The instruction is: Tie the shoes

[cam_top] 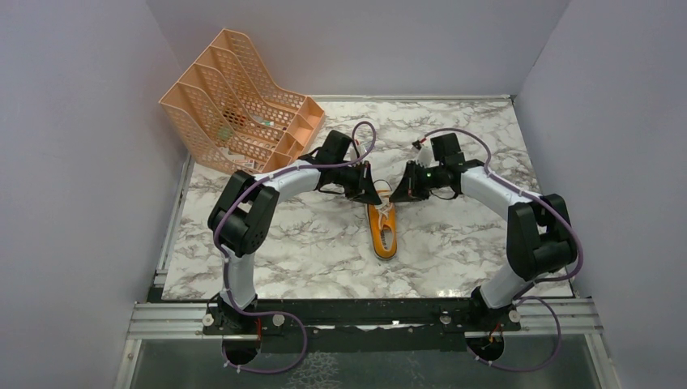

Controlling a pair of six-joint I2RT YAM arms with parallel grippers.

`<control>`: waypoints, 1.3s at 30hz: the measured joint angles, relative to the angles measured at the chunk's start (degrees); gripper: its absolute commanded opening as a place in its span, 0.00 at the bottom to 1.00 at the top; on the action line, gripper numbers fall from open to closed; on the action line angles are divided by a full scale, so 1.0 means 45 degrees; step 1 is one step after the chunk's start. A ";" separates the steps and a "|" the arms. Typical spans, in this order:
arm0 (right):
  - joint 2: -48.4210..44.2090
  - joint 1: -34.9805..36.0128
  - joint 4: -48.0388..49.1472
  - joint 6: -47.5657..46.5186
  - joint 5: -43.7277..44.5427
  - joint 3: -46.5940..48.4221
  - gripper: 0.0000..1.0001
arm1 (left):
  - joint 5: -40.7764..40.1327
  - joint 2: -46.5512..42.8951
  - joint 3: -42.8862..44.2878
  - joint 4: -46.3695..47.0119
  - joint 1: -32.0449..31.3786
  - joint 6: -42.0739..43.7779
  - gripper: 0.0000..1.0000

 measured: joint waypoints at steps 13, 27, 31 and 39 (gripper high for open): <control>0.0262 0.0709 -0.4488 -0.2569 0.3497 0.3410 1.00 | -0.0005 0.0000 0.0000 -0.0253 0.0000 0.0005 0.00; -0.1875 0.5362 -0.4104 -0.0160 0.5323 0.1248 0.40 | 0.0000 0.0058 0.0005 -0.0481 0.0000 0.0248 0.00; -0.1797 0.5741 -0.4002 0.0427 0.6343 0.1141 0.36 | 0.0000 0.0058 0.0010 -0.0515 0.0000 0.0301 0.00; -0.1117 0.5926 -0.3405 0.1054 0.7674 0.0903 0.26 | 0.0000 0.0058 0.0010 -0.0520 0.0000 0.0316 0.00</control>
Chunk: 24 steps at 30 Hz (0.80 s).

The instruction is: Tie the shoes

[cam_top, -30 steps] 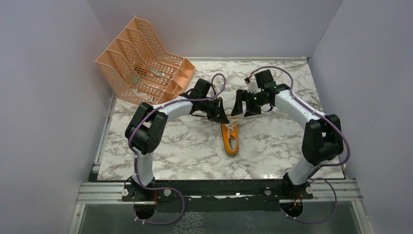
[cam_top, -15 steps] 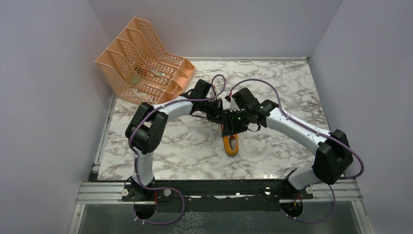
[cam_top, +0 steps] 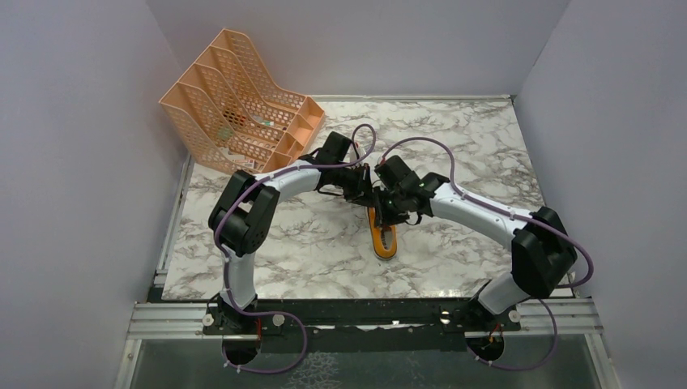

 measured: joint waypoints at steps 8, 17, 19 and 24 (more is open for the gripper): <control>0.0199 0.0010 0.0044 0.0034 0.0714 0.0000 0.26 | 0.0000 0.0000 0.0000 -0.0005 0.0000 0.0029 0.00; 0.0777 0.0034 0.0350 0.0015 0.0792 0.0000 0.03 | 0.0000 0.0000 0.0000 -0.0005 0.0000 0.0029 0.00; 0.0777 0.0034 0.0340 0.0034 0.0845 0.0000 0.01 | 0.0000 0.0000 0.0000 -0.0005 0.0000 0.0029 0.00; 0.0714 0.0034 -0.0971 -0.0170 0.0330 0.0461 0.01 | 0.0000 0.0000 0.0000 -0.0005 0.0000 0.0029 0.00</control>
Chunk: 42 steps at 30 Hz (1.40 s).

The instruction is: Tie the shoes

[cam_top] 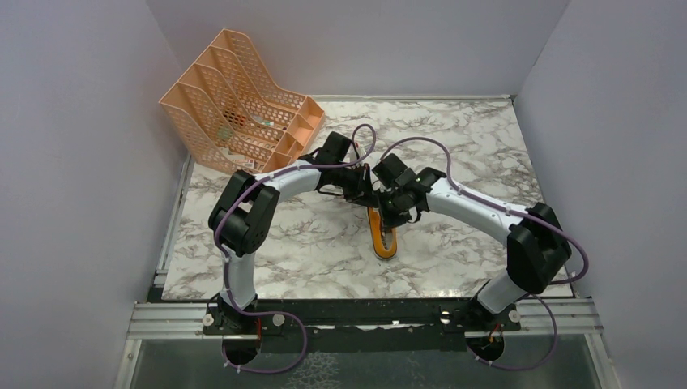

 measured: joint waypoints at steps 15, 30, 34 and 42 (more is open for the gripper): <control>-0.4517 -0.1331 -0.5085 -0.0461 -0.0486 -0.0170 0.01 | -0.0029 -0.0641 -0.0457 -0.0291 0.0000 0.0389 0.23; -0.5226 -0.1778 -0.5625 0.0563 0.1836 -0.1205 0.01 | -0.2050 -0.2074 -0.0452 -0.1923 0.0000 0.1064 0.82; -0.5498 -0.1894 -0.5756 0.0835 0.1928 -0.1423 0.01 | -0.2380 -0.1967 -0.0214 -0.2268 0.0000 0.0967 0.82; -0.5940 -0.1914 -0.5756 0.0976 0.2006 -0.1443 0.01 | -0.2472 -0.0573 0.1039 -0.2278 0.0000 0.0573 0.60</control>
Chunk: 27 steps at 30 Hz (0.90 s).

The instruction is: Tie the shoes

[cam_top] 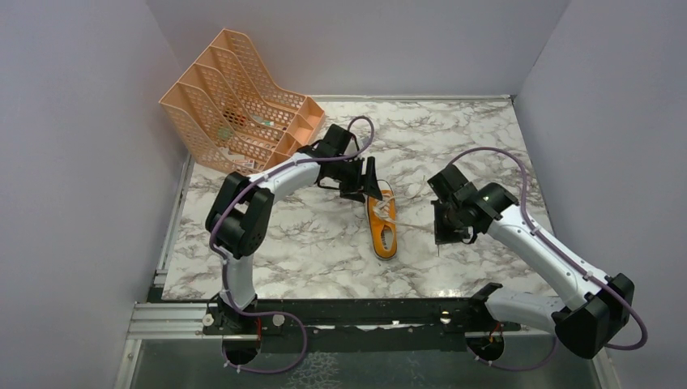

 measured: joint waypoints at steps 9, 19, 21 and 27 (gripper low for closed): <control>-0.0680 0.0000 -0.0107 0.0403 0.0423 -0.0005 0.01 | 0.0005 0.1127 0.0457 0.0000 -0.0457 0.0024 0.48; -0.0996 -0.0005 -0.0330 0.0529 0.0695 -0.0044 0.01 | 0.0058 0.1511 0.1054 0.0005 -0.0957 0.0131 0.37; -0.1064 -0.0005 -0.0369 0.0529 0.0743 -0.0044 0.01 | 0.0058 0.1511 0.1093 0.0000 -0.0981 0.0136 0.42; -0.1175 -0.0005 -0.0384 0.0525 0.0767 -0.0044 0.01 | 0.0121 0.1520 0.1394 -0.0005 -0.1059 0.0131 0.39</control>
